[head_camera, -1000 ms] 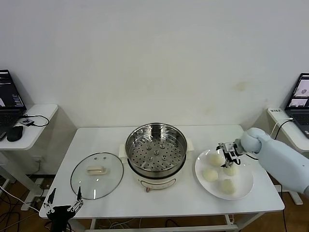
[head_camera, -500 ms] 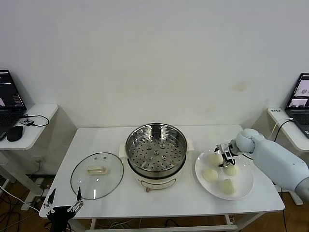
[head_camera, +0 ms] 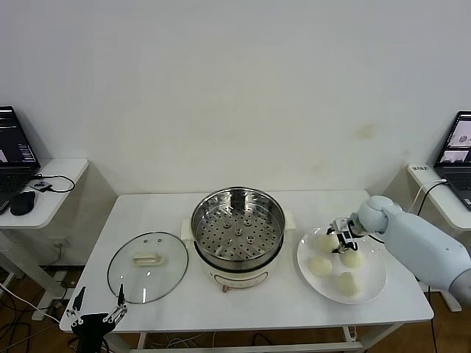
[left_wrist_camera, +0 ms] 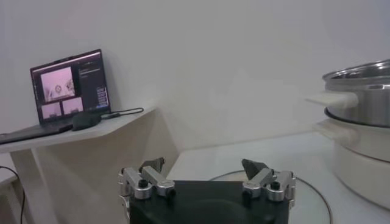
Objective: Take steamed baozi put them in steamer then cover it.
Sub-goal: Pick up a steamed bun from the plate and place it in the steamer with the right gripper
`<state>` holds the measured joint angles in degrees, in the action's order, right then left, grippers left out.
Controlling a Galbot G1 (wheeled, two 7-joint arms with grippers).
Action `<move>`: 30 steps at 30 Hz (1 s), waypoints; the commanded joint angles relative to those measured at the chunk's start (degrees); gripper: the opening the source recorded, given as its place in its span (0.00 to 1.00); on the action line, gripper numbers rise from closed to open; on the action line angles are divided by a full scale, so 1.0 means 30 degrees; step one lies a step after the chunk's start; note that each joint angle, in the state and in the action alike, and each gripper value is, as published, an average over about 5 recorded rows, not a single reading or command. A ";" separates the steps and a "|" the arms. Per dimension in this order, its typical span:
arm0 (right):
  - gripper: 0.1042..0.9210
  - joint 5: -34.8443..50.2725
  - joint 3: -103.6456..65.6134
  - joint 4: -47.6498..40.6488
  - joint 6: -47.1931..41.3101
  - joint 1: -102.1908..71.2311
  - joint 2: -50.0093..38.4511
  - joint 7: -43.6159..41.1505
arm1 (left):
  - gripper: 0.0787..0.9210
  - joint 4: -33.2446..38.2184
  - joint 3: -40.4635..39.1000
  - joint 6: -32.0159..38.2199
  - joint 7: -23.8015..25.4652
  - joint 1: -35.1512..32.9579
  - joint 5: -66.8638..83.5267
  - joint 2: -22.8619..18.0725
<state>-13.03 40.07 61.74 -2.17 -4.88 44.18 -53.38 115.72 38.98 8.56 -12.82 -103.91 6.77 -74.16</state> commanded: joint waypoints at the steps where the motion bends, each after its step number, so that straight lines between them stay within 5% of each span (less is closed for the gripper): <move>1: 0.63 0.1480 0.1152 0.1775 -0.0196 0.1676 -0.1051 -0.0065 | 0.88 0.0002 -0.0009 -0.0014 0.0002 0.0023 0.0020 0.0107; 13: 0.64 0.6008 0.4925 0.4566 -0.0763 0.9071 -0.2461 -0.0338 | 0.88 -0.0201 -0.0166 -0.0051 0.0086 0.0436 0.0424 0.0559; 30: 0.65 0.9235 0.9345 0.3663 0.1282 1.3886 0.4382 0.0348 | 0.88 -0.0523 -0.0138 0.0012 0.0244 0.0805 0.0983 0.0906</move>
<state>10.26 62.42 73.20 -1.14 30.02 48.42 -52.60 114.34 38.50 8.60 -12.12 -101.65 9.48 -71.50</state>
